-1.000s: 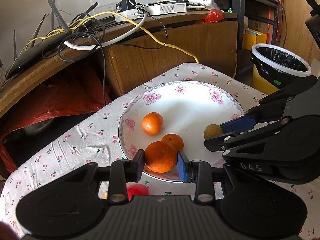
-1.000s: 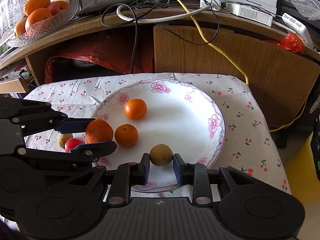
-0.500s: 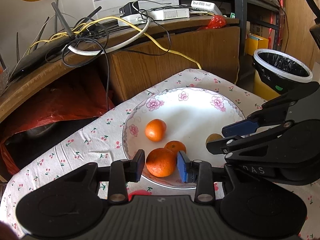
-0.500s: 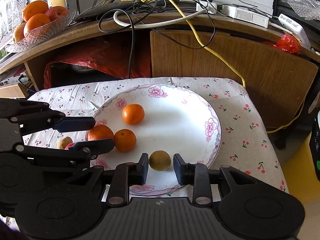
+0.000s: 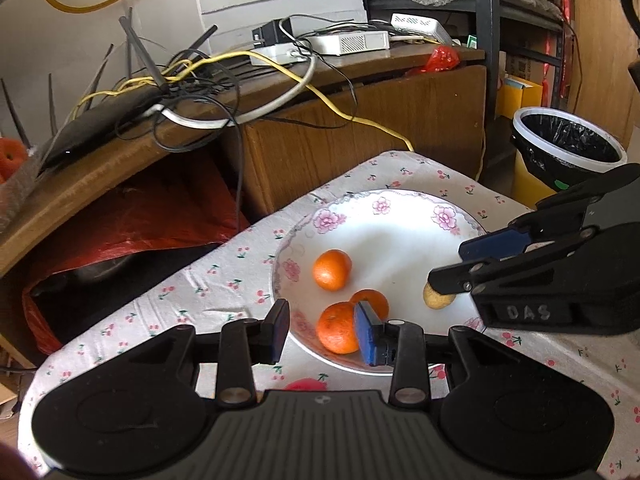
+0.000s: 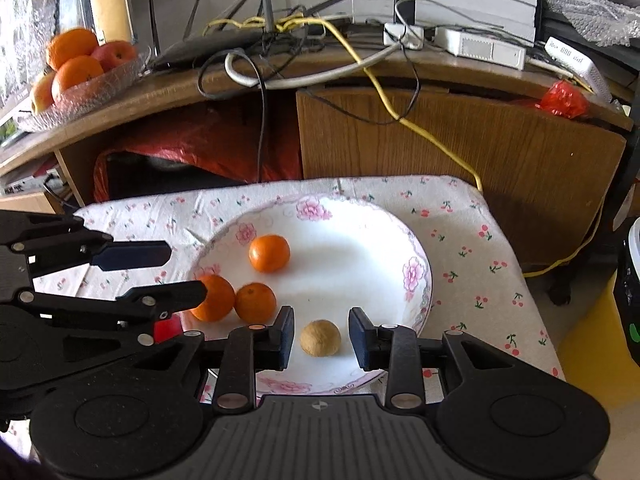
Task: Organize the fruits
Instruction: 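Open both tools to drop the fruits into the bowl, then grasp the dark red plum with the right tool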
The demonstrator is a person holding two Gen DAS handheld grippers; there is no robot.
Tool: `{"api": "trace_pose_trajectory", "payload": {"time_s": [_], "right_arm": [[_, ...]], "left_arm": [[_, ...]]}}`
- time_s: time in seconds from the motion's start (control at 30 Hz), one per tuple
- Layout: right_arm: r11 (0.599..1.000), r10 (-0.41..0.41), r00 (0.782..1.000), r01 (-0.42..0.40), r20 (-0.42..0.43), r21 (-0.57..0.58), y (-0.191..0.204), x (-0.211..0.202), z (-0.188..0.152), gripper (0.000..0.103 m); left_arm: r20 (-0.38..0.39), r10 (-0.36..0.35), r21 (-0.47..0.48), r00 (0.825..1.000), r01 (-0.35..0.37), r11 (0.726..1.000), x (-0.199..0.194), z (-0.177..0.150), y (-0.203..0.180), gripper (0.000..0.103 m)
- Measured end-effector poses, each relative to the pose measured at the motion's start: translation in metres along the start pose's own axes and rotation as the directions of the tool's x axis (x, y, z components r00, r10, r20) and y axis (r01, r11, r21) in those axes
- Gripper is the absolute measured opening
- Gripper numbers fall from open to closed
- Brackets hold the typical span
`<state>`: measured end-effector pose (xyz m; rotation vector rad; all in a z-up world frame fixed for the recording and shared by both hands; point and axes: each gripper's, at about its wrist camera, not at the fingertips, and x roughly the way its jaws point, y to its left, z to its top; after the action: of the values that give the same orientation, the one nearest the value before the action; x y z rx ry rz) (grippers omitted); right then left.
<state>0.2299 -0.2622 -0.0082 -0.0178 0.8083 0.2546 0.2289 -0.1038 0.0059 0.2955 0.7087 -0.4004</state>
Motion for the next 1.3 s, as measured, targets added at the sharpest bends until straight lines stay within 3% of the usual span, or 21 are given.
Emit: {"api": "trace_pose_trajectory", "payload": {"time_s": [0.43,0.7,0.93,1.17,1.3], "right_arm": [[0.999,0.032,0.998,-0.034,0.06,0.03,0.005,-0.048,-0.009,0.028],[0.998,0.048,0.998,-0.048,0.03,0.031,0.026,-0.065,-0.027,0.028],[0.998,0.055,0.998,-0.054,-0.024,0.036,0.044,-0.06,-0.046,0.028],[0.992,0.125,0.99,-0.126,-0.068,-0.007,0.073,-0.035,-0.044,0.029],[0.985,0.164,0.983,-0.167,-0.08,-0.033,0.084,-0.023,-0.041,0.034]], "left_arm": [[-0.023,0.045,-0.006,0.999,-0.045,0.999,-0.061,-0.025,0.009,0.044],[-0.026,0.004,-0.027,1.0,-0.005,1.0,-0.083,-0.053,0.011,0.049],[-0.044,-0.036,-0.04,0.998,0.034,0.999,-0.08,-0.073,0.018,0.049],[-0.065,-0.041,-0.063,0.997,0.037,0.997,-0.077,-0.084,0.031,0.049],[-0.094,-0.043,-0.065,0.995,0.037,0.997,-0.071,-0.089,0.036,0.049]]}}
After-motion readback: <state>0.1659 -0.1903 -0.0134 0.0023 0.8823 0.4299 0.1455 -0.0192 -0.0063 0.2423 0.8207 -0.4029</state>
